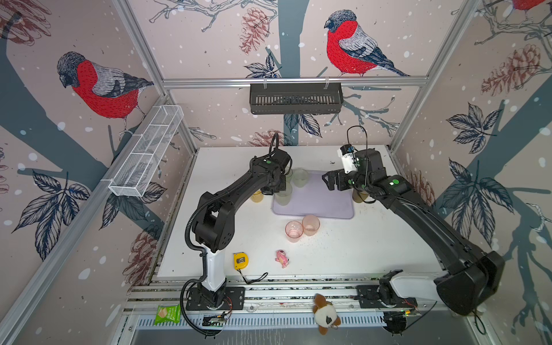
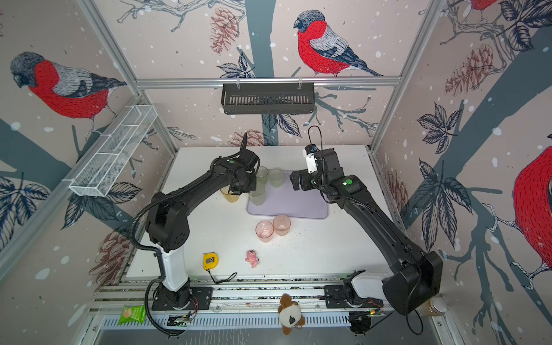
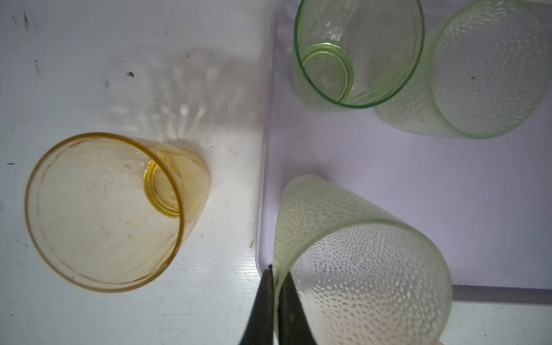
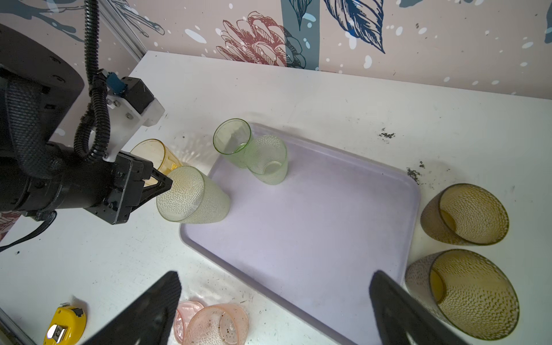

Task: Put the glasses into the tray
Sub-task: 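Lift the tall frosted cup and carry it over the tray's near part, then lower the tall frosted cup upright onto the tray with the left gripper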

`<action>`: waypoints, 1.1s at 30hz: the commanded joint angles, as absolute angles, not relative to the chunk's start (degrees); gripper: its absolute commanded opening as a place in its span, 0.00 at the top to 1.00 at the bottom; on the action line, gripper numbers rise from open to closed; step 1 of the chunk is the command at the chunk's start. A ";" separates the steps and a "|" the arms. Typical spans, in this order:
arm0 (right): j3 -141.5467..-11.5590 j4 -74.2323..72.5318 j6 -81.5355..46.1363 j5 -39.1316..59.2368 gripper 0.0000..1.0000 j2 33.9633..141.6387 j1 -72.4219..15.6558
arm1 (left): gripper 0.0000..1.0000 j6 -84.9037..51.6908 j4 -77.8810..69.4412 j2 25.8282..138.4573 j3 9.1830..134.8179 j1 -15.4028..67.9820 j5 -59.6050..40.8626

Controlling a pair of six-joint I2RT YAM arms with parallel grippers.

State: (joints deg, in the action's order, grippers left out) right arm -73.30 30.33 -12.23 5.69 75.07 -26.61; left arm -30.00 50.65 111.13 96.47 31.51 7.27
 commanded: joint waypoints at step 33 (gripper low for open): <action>-72.97 28.55 -12.76 5.18 0.00 73.47 -25.97 | 0.74 -30.13 52.29 110.07 97.82 31.59 8.99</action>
